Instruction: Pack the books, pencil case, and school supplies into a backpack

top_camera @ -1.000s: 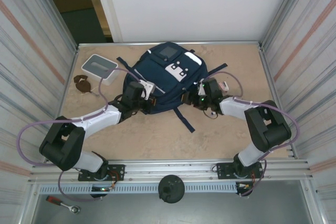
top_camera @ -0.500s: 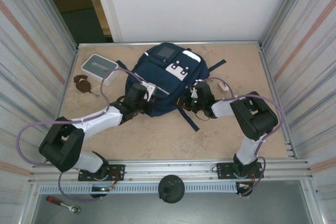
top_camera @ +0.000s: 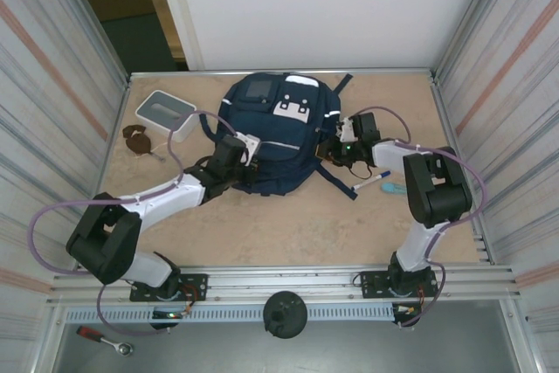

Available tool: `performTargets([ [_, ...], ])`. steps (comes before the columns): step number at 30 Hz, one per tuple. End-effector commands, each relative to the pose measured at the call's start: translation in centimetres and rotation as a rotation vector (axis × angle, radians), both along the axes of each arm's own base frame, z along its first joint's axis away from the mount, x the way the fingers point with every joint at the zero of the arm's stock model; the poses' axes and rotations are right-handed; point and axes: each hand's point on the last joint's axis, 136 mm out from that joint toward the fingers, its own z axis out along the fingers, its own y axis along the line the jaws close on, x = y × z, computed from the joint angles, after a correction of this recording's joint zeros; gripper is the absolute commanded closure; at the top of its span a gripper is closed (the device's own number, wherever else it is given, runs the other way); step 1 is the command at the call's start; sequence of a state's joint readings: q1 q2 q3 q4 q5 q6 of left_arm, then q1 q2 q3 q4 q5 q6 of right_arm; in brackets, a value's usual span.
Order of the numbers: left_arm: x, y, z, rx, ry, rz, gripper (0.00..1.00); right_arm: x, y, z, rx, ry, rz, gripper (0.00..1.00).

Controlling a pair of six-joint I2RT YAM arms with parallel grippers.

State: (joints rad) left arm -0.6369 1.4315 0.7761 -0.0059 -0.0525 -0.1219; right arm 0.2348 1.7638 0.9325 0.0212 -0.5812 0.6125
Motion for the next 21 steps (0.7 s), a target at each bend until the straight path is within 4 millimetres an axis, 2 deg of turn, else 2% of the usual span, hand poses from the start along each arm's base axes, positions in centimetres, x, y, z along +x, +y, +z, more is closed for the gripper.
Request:
performTargets([
  [1,-1.6,-2.4,-0.2,-0.058,0.053,-0.053,1.00,-2.1,-0.9,2.4,0.023,-0.058,-0.050,0.55],
  [3,-2.0,-3.5,-0.1,-0.071,0.060,-0.075,1.00,-4.3,0.3,2.7,0.044,-0.077,-0.066,0.44],
  [5,-2.5,-4.6,0.1,-0.080,0.063,-0.103,1.00,-6.2,2.0,2.4,0.033,-0.081,-0.062,0.38],
  [8,-3.0,-5.7,0.2,-0.076,0.061,-0.130,1.00,-7.6,4.8,1.7,0.058,-0.085,-0.074,0.35],
  [11,-3.3,-6.1,0.2,-0.072,0.062,-0.144,1.00,-7.5,7.1,0.7,0.055,-0.083,-0.070,0.35],
  [12,-3.4,-6.1,0.2,-0.068,0.062,-0.145,1.00,-7.1,7.6,0.6,0.061,-0.085,-0.067,0.37],
  [13,-3.5,-6.0,0.1,-0.062,0.060,-0.145,1.00,-6.7,7.9,0.5,0.067,-0.090,-0.062,0.43],
  [15,-3.4,-5.2,-0.1,-0.031,0.050,-0.124,1.00,-5.8,7.3,0.5,0.044,-0.105,-0.076,0.65],
  [17,-3.1,-3.6,-0.2,0.031,0.024,-0.082,1.00,-5.3,5.6,0.2,-0.012,-0.116,-0.098,0.87],
  [19,-2.6,-1.6,0.0,0.084,0.001,-0.032,1.00,-5.4,3.8,0.1,-0.060,-0.121,-0.112,0.98],
  [21,-2.1,0.4,0.0,0.127,-0.013,0.013,1.00,-5.6,2.0,0.2,-0.101,-0.127,-0.115,1.00],
])
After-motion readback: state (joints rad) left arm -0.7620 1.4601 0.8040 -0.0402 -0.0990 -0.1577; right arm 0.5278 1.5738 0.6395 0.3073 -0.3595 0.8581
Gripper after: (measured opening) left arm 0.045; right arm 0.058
